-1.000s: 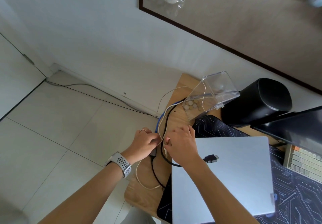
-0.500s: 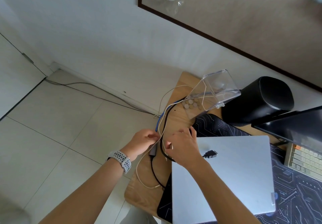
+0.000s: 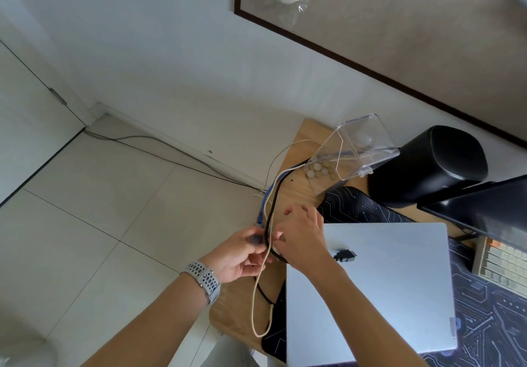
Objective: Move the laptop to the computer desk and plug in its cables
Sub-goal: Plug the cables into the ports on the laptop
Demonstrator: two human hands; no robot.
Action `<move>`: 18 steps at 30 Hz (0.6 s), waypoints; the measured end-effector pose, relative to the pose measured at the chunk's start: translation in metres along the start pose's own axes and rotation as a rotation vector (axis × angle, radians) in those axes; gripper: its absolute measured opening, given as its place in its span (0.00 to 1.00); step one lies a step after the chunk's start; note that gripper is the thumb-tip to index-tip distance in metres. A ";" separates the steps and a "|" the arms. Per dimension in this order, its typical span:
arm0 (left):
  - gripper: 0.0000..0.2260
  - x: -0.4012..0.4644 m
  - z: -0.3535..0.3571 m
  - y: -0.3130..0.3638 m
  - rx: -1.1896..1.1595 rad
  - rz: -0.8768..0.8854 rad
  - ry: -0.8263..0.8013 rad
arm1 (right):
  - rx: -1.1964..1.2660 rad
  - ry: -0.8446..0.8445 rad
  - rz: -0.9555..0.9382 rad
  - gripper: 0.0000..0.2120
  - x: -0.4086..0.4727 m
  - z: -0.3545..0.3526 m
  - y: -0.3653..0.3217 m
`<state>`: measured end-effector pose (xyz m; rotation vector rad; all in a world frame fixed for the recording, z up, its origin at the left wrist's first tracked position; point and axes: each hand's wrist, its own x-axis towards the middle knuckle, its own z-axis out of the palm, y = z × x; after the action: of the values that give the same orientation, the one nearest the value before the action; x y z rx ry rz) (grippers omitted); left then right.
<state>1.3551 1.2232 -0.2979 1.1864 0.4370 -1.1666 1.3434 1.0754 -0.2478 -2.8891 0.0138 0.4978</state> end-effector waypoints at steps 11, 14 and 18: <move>0.15 0.002 0.011 -0.007 -0.312 -0.093 0.018 | 0.096 0.009 0.019 0.12 -0.008 0.002 0.004; 0.15 0.003 0.011 -0.010 -0.411 -0.106 -0.012 | 0.136 0.006 0.002 0.12 -0.013 0.001 0.004; 0.17 0.002 0.015 -0.010 -0.491 -0.103 -0.012 | 0.109 0.025 -0.003 0.11 -0.021 0.003 0.000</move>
<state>1.3432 1.2101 -0.2983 0.7360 0.7346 -1.0720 1.3230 1.0750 -0.2439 -2.7887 0.0396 0.4459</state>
